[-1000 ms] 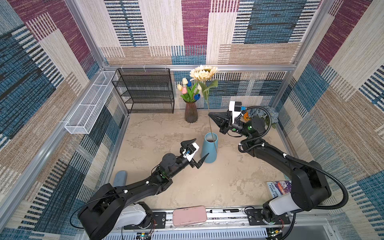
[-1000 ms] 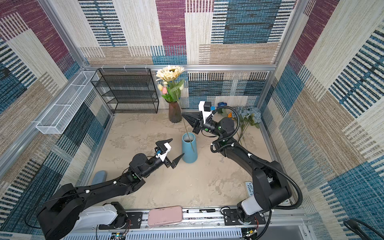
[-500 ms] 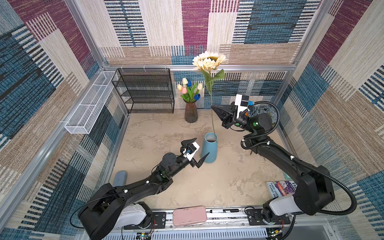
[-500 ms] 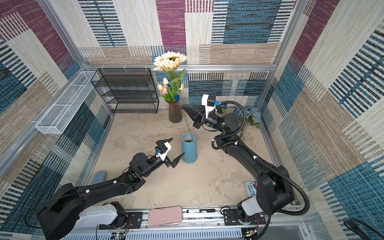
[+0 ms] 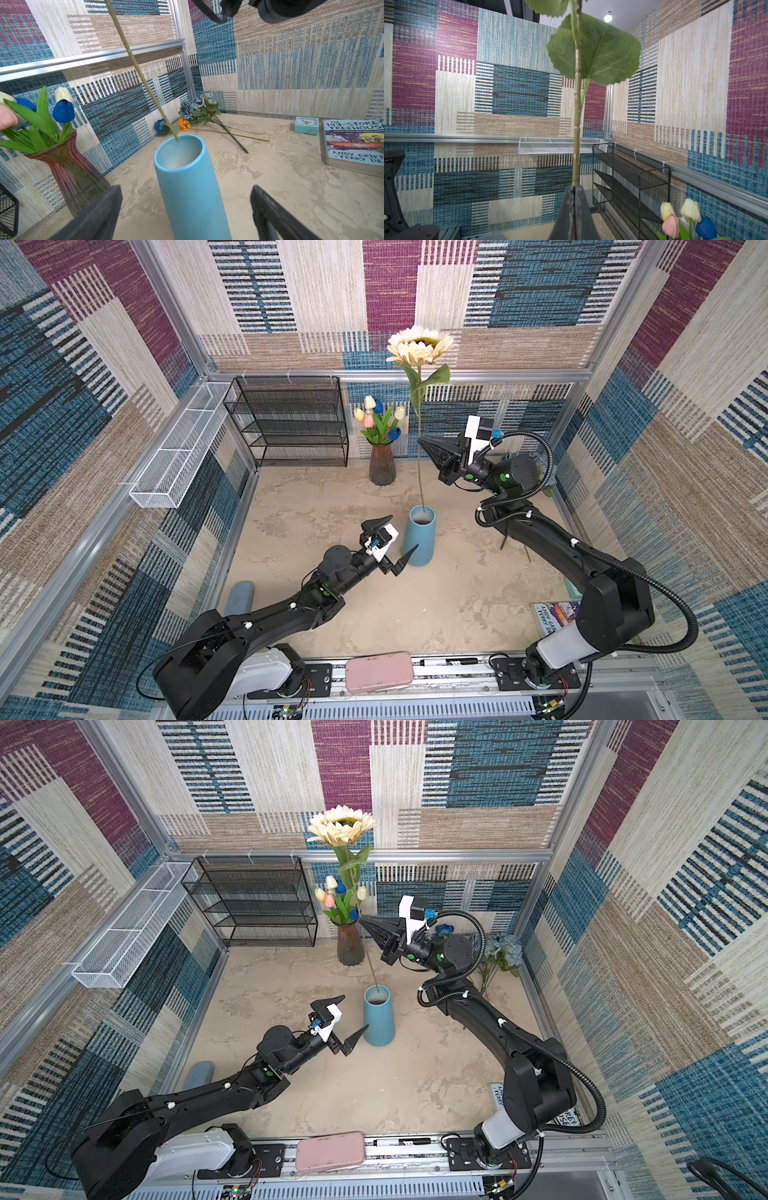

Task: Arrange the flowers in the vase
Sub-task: 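Lower the cream flower stem into the light blue vase with the right gripper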

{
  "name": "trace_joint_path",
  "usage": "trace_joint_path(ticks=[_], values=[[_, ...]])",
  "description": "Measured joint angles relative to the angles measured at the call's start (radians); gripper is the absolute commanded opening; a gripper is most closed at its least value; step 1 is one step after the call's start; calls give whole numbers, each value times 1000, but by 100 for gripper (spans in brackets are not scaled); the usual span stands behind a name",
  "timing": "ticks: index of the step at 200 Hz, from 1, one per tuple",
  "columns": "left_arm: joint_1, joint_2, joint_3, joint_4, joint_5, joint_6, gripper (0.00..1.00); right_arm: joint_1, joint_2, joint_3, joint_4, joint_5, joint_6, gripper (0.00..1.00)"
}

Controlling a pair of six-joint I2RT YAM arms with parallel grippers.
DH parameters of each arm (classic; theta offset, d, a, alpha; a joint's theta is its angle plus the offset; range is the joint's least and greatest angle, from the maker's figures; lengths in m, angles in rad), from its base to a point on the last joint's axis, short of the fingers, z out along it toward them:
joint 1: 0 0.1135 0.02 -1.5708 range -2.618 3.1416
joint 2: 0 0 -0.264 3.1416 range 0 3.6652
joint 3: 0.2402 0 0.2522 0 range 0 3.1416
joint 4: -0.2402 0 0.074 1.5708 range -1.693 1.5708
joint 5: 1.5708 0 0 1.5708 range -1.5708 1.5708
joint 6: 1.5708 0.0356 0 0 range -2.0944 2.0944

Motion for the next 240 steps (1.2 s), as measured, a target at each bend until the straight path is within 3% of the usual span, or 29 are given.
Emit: trace_joint_path(ticks=[55,108,190,240], values=[[0,20,5,-3,0,6,99,0,-16,-185,54,-19,-2,0],[0,49,5,6,0,7,99,2,-18,-346,85,-41,-81,0],[0,84,10,20,0,7,99,9,-57,-478,90,-10,-218,0],[0,97,11,39,0,6,99,10,-57,-523,86,15,-262,8]])
